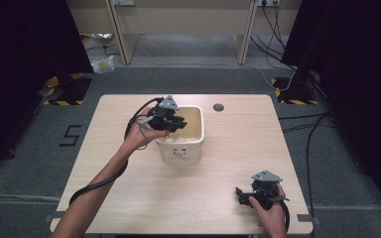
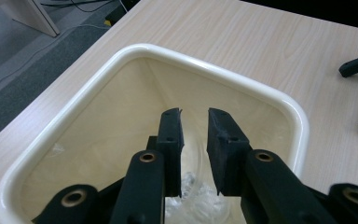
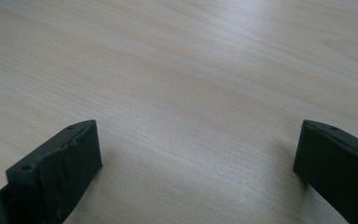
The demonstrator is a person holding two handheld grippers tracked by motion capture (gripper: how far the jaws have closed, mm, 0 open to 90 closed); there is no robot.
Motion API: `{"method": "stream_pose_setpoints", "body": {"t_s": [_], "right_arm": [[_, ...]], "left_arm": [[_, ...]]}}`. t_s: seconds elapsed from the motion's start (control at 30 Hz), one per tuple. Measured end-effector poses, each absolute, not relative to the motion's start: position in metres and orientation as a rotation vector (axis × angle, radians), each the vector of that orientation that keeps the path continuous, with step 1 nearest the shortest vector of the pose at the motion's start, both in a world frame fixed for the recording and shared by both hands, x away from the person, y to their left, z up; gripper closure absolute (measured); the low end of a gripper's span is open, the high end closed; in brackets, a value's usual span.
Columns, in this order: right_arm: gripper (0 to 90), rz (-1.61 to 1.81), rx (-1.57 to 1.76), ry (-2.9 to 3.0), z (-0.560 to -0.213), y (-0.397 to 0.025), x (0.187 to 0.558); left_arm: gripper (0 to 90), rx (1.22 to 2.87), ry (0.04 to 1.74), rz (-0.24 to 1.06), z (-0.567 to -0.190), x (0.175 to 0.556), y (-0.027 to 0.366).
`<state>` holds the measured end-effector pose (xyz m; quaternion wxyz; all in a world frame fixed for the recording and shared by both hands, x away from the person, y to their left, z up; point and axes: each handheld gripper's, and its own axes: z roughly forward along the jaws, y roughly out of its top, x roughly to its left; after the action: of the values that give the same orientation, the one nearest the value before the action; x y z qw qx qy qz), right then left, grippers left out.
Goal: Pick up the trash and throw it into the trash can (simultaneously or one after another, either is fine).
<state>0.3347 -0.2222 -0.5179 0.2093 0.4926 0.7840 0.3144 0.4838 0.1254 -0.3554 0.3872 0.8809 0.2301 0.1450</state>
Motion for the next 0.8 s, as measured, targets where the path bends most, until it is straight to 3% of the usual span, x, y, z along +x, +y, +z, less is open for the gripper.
{"method": "stream_pose_setpoints", "body": {"t_s": [0.17,0.8], "right_arm": [[0.8,0.875,1.37,2.181,-0.518,-0.222,0.335],[0.8,0.875,1.371,2.181,-0.518,-0.222,0.335]], "left_arm": [[71.7,2.246,0.589,0.361,-0.356,0.484,0.126],[38.6,2.124,0.708,0.367,-0.344,0.481,0.15]]}}
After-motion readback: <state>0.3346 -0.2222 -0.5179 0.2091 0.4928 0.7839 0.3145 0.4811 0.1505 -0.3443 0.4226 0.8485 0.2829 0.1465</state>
